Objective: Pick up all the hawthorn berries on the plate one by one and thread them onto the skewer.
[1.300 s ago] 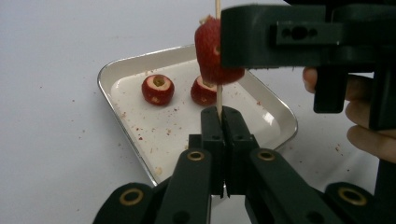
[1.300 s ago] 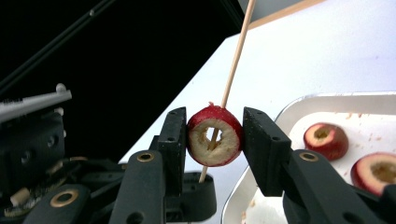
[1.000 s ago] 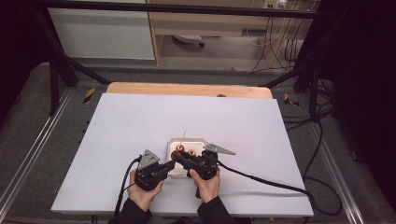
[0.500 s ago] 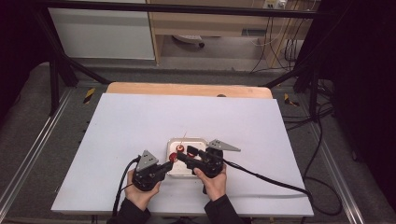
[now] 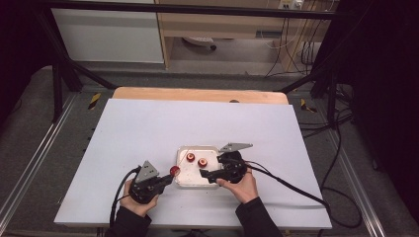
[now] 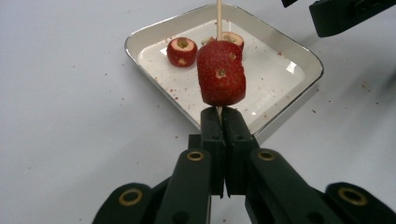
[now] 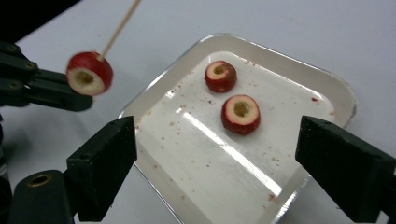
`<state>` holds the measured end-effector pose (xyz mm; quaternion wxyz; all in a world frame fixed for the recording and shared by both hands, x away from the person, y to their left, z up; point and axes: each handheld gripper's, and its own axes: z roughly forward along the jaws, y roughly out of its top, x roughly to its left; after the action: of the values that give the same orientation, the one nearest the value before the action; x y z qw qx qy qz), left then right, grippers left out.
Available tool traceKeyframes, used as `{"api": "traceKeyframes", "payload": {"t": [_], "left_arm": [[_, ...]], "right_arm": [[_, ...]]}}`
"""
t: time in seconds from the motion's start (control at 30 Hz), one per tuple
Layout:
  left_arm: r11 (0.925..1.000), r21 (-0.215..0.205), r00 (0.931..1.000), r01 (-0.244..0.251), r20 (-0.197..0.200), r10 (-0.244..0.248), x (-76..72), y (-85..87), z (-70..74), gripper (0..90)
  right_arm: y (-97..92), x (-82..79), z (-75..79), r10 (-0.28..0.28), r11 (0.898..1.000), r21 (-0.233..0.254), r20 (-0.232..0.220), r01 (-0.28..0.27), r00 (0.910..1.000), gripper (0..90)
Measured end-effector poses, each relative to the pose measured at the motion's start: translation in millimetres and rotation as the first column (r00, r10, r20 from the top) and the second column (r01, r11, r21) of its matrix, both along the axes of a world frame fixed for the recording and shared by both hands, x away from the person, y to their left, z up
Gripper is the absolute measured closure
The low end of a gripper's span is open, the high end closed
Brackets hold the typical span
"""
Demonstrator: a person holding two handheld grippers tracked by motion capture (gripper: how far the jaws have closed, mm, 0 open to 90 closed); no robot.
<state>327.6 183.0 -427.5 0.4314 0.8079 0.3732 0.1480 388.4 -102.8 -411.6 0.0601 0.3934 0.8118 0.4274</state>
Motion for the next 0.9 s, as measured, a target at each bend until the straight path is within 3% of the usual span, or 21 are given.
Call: {"api": "traceKeyframes", "payload": {"t": [0.07,0.23,0.47,0.63,0.77,0.9], "left_arm": [[1.0,0.0,1.0,0.002,-0.001,-0.002,0.7,2.9,0.2,88.5],[0.9999,0.017,1.0,-0.001,-0.004,0.001,1.6,7.8,-1.5,88.5],[0.9999,0.016,1.0,-0.002,-0.007,0.002,3.0,9.9,-2.6,88.5],[0.9999,0.017,1.0,-0.002,-0.006,0.003,3.0,10.2,-2.8,88.5],[0.9998,0.02,1.0,-0.002,-0.004,0.002,3.6,10.4,-3.1,88.5],[0.9998,0.02,1.0,-0.004,-0.008,0.004,3.9,10.6,-3.6,88.5]], "right_arm": [[0.3,4.6,4.6,0.013,0.998,-0.058,-0.003,-0.013,0.9999,13.8],[6.5,18.4,18.1,0.045,0.988,-0.143,-0.038,-0.05,0.9983,16.6],[24.7,37.6,24.5,0.076,0.954,-0.282,-0.111,-0.104,0.991,22.0],[38.9,49.2,20.8,0.094,0.937,-0.316,-0.176,-0.147,0.9799,25.1],[46.4,58.0,17.5,0.1,0.932,-0.325,-0.2,-0.163,0.9747,29.0],[50.4,65.7,14.5,0.096,0.934,-0.318,-0.223,-0.165,0.9702,34.2]]}}
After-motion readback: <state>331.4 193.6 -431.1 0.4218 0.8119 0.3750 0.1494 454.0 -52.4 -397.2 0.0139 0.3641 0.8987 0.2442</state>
